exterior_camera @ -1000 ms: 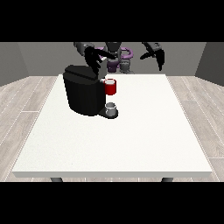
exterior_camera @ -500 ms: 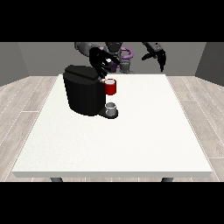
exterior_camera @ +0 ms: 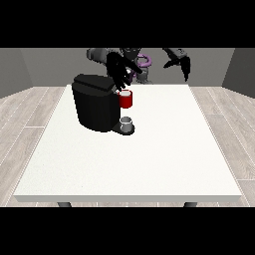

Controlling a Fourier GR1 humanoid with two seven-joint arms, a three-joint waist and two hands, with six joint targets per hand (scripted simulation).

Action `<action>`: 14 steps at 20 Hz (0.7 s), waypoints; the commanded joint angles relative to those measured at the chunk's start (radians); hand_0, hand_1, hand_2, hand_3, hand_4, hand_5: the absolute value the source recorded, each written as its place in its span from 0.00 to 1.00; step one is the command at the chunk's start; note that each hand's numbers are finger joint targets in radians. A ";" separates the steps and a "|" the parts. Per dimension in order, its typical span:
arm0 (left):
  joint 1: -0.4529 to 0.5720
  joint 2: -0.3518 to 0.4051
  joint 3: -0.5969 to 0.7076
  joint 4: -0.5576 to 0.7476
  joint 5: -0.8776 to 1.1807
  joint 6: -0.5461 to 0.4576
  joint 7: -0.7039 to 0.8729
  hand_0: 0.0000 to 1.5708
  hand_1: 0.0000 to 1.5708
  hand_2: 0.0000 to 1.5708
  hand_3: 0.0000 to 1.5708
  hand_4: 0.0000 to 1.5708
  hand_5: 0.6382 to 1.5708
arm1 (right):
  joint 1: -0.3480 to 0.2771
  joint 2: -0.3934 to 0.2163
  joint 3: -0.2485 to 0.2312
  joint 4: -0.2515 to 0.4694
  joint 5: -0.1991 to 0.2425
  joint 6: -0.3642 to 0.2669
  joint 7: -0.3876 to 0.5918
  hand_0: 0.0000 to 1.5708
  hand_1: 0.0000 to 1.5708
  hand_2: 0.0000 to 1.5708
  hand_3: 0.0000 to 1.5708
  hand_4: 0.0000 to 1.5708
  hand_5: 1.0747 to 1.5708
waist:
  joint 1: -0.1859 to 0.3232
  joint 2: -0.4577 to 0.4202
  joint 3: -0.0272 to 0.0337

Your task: Insert the coffee pod into the coffee machine and close the lid

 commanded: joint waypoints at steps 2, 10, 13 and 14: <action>-0.067 -0.006 -0.016 0.006 -0.009 -0.003 -0.001 0.00 0.00 0.00 0.00 0.25 1.00 | -0.133 0.076 0.063 -0.090 -0.005 -0.001 -0.127 0.00 0.00 0.00 0.00 0.00 1.00 | 0.128 0.064 -0.0379; -0.122 -0.012 -0.025 -0.016 0.019 -0.037 -0.003 0.00 0.00 0.00 0.00 0.22 1.00 | -0.194 0.017 -0.004 -0.081 -0.028 0.036 -0.166 0.00 0.00 0.00 0.00 0.00 1.00 | 0.210 0.145 -0.0384; -0.137 -0.009 -0.027 -0.036 0.014 -0.029 0.018 0.00 0.00 0.00 0.00 0.14 1.00 | -0.204 0.066 0.000 -0.041 -0.023 -0.006 -0.243 0.00 0.00 0.00 0.00 0.00 1.00 | 0.212 0.181 -0.0385; -0.157 0.028 0.029 0.020 0.039 -0.043 -0.011 0.00 0.00 0.00 0.00 0.13 1.00 | -0.229 0.095 0.022 -0.062 -0.026 -0.004 -0.223 0.00 0.00 0.00 0.00 0.00 1.00 | 0.154 0.181 -0.0395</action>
